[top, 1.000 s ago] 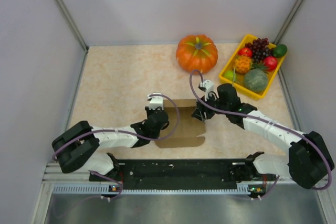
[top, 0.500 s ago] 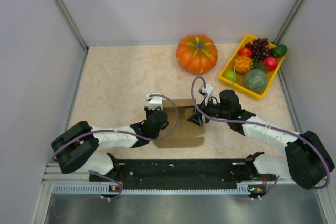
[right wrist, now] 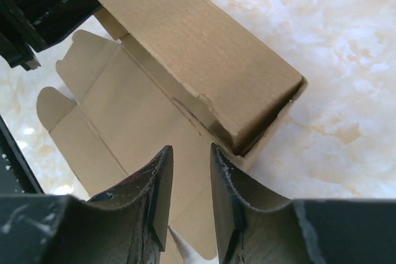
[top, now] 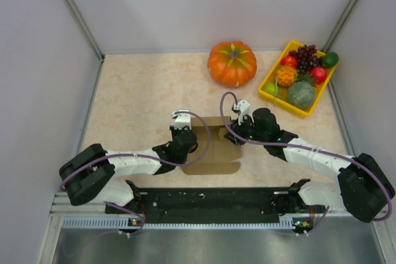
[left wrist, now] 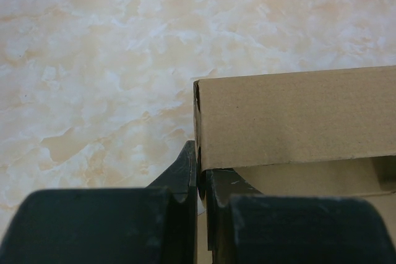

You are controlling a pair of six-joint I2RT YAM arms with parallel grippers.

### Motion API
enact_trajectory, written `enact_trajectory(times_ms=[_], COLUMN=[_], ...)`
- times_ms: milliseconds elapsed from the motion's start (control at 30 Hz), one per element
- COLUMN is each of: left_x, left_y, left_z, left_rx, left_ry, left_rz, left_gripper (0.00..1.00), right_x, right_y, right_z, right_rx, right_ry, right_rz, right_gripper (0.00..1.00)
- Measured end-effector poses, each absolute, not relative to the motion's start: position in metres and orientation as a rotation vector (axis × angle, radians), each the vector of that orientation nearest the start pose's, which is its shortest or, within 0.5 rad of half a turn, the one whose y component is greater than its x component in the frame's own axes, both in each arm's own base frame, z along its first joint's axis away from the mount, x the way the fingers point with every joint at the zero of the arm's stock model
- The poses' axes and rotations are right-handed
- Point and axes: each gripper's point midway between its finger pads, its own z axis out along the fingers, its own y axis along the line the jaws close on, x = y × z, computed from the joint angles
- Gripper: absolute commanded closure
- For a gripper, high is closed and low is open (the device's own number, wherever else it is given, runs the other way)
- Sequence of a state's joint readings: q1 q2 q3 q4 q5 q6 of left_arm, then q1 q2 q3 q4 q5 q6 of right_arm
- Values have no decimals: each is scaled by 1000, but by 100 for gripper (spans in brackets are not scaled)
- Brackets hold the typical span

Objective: Fold the paper box

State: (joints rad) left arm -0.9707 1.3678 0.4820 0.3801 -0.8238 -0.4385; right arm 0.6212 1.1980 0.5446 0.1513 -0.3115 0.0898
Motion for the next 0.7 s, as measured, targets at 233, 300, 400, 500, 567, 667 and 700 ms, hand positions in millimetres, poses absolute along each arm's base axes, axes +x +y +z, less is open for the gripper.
enact_trajectory(times_ms=[233,300,400,500,567,667,700], left_x=[282,281,281,281,281,281,280], left_y=[-205,-205,-205,-205,-204,-204,-204], left_z=[85,84,84,83,83,82,82], left_rx=[26,26,26,24,21,23,23], left_ry=[1916,1920,1922,1923,1924,1928,1929], left_rz=[-85,-82,-81,-82,-83,-81,-81], left_gripper=[100,100,100,100,100,100,100], right_x=[246,248,250,252,253,256,256], right_y=[234,222,210,206,204,205,207], right_z=[98,96,96,95,92,83,80], right_rx=[-660,-619,-553,-521,-517,-538,-559], right_ry=[2084,2112,2134,2145,2154,2172,2172], right_rz=[638,570,504,480,467,449,454], right_gripper=[78,79,75,68,64,57,54])
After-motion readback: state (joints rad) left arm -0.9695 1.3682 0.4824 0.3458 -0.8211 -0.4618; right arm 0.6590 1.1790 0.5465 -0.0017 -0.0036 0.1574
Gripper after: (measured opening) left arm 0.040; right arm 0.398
